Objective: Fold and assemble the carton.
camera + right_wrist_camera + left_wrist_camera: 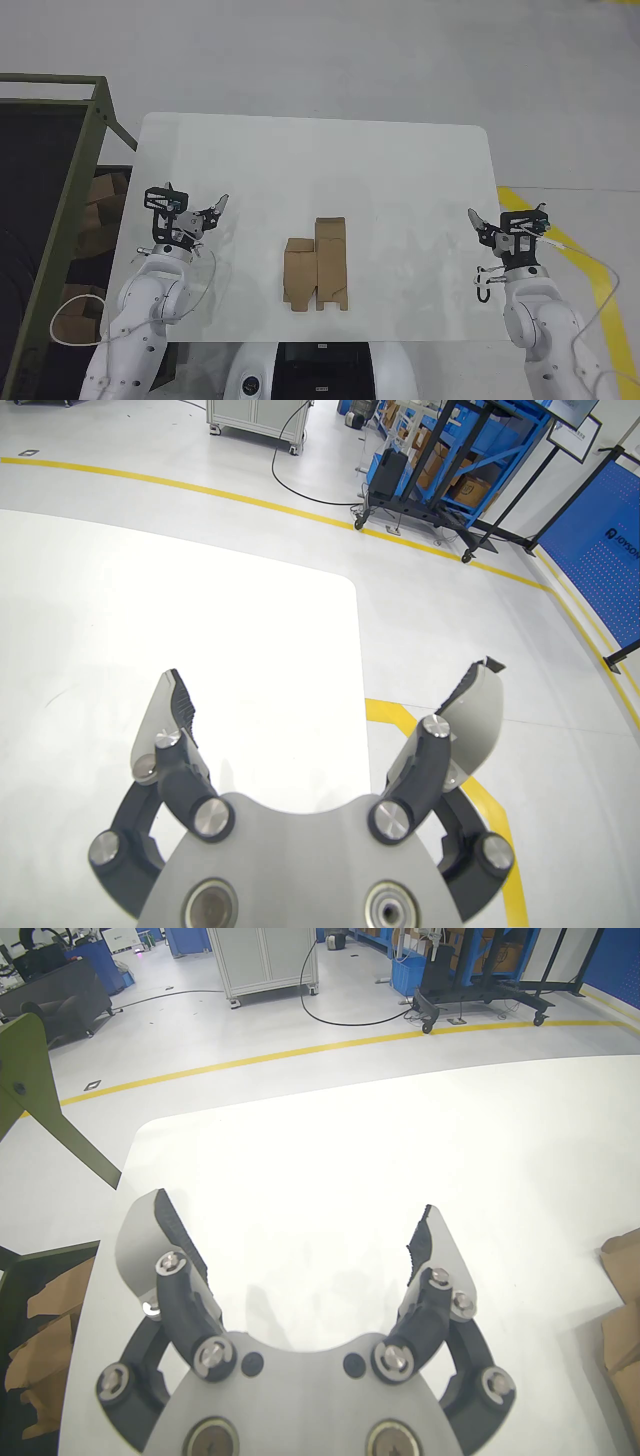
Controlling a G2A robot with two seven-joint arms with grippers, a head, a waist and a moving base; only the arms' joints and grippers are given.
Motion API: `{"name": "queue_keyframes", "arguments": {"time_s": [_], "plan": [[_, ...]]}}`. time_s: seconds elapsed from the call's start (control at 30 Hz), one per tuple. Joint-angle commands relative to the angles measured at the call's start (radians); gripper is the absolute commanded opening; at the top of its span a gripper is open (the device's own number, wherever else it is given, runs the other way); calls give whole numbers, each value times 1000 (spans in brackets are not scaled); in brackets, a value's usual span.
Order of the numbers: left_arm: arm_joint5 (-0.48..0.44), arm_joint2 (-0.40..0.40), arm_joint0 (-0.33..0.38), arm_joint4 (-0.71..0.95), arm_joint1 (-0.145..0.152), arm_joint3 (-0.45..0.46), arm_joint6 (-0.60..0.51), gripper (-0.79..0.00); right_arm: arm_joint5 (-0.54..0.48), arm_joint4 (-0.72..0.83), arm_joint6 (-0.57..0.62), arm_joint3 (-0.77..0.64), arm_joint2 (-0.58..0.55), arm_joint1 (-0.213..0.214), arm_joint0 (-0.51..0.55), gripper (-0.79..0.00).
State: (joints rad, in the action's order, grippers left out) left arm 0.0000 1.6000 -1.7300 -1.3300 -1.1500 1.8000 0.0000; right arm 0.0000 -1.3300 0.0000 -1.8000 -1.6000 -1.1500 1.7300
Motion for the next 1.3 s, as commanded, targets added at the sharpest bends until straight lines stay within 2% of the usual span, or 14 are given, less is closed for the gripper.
{"name": "queue_keyframes", "arguments": {"time_s": [0.0,0.5,0.7,0.8,1.0,1.1,1.27], "plan": [[0,0,0,0,0,0,0,-1,0,0,0,0,0,0,0,-1],[0,1,0,-5,0,0,1,0,0,0,0,0,0,0,0,0],[-45,-5,-19,-28,0,28,34,0,0,0,0,0,0,0,0,0],[-114,-4,-34,6,1,56,16,0,0,0,0,0,0,0,0,0],[-372,44,-60,189,12,89,-80,0,0,0,0,0,0,0,0,0],[-465,67,-69,280,17,96,-128,0,0,0,0,0,0,0,0,0],[-594,89,-63,504,28,94,-304,0,0,0,0,0,0,0,0,0]]}}
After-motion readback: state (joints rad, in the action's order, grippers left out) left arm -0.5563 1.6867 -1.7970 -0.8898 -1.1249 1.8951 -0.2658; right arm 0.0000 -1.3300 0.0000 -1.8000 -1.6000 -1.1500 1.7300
